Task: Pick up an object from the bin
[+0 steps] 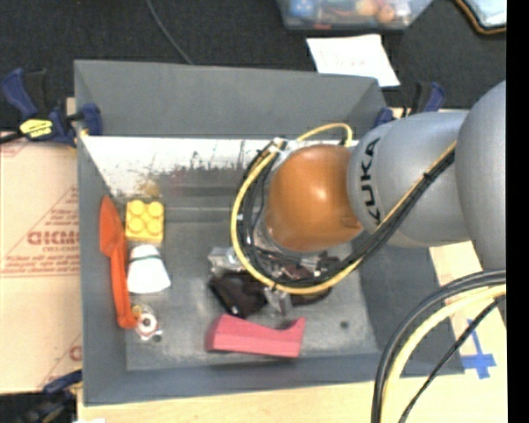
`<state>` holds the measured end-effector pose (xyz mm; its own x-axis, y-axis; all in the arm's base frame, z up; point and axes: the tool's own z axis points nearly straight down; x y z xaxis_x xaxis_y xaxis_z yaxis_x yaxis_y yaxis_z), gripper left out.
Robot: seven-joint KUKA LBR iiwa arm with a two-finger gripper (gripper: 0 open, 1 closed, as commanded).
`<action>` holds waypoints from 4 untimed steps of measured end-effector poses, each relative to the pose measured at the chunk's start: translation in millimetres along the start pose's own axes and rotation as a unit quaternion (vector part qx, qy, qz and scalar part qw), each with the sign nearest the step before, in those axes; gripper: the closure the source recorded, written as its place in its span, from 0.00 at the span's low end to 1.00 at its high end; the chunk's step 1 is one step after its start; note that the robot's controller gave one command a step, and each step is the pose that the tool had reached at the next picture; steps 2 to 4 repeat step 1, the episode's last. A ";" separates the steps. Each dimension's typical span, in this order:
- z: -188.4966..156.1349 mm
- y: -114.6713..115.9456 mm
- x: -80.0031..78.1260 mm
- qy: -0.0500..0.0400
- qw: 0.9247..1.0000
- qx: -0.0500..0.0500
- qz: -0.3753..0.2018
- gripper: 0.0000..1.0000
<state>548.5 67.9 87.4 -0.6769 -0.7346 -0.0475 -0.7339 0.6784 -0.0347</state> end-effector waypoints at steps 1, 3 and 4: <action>2.8 -29.8 17.1 0.001 0.993 0.000 0.116 1.00; 2.8 -29.8 17.1 0.001 0.993 0.000 0.116 1.00; 2.8 -29.8 17.1 0.001 0.993 0.000 0.116 1.00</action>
Offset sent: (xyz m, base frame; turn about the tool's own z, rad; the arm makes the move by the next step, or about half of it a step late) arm 0.0000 0.0000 0.0000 0.0000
